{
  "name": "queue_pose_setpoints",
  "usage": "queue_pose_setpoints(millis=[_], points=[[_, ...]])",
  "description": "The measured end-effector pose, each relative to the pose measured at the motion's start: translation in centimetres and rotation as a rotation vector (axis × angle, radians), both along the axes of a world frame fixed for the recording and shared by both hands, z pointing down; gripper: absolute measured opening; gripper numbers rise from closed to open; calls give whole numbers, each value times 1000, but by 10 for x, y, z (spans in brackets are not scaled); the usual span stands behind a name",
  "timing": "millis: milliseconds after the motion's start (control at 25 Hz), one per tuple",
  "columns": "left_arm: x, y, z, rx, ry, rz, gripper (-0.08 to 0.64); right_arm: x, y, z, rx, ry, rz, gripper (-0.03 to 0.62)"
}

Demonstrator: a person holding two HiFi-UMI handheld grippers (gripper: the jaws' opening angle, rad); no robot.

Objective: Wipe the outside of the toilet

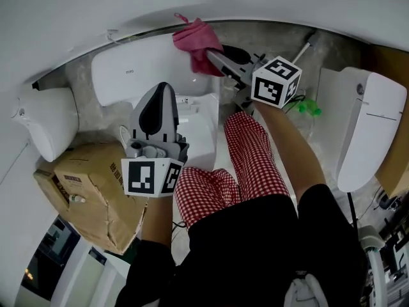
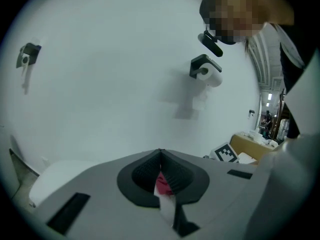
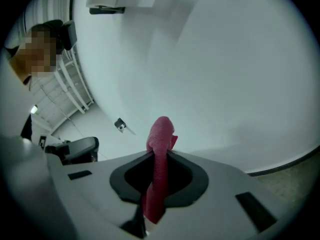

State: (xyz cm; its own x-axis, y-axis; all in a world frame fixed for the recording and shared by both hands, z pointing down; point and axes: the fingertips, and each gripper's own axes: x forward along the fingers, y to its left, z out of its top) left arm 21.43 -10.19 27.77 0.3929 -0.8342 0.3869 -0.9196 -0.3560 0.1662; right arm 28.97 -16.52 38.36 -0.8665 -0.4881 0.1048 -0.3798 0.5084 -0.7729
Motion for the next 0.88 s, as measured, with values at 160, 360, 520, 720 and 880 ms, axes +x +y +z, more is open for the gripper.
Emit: queue_pose_setpoints(millis=[160, 360, 520, 720, 880], points=[[11, 1, 21, -26, 17, 17, 9, -2, -3, 28, 34, 152, 5, 55], [15, 4, 39, -49, 37, 14, 9, -7, -4, 35, 143, 295, -15, 55], [16, 4, 45, -55, 38, 12, 9, -4, -8, 42, 136, 321, 55, 55], [18, 4, 47, -49, 34, 16, 9, 4, -7, 64, 123, 375, 111, 54], [17, 7, 52, -55, 39, 12, 9, 6, -8, 76, 108, 380, 146, 54]])
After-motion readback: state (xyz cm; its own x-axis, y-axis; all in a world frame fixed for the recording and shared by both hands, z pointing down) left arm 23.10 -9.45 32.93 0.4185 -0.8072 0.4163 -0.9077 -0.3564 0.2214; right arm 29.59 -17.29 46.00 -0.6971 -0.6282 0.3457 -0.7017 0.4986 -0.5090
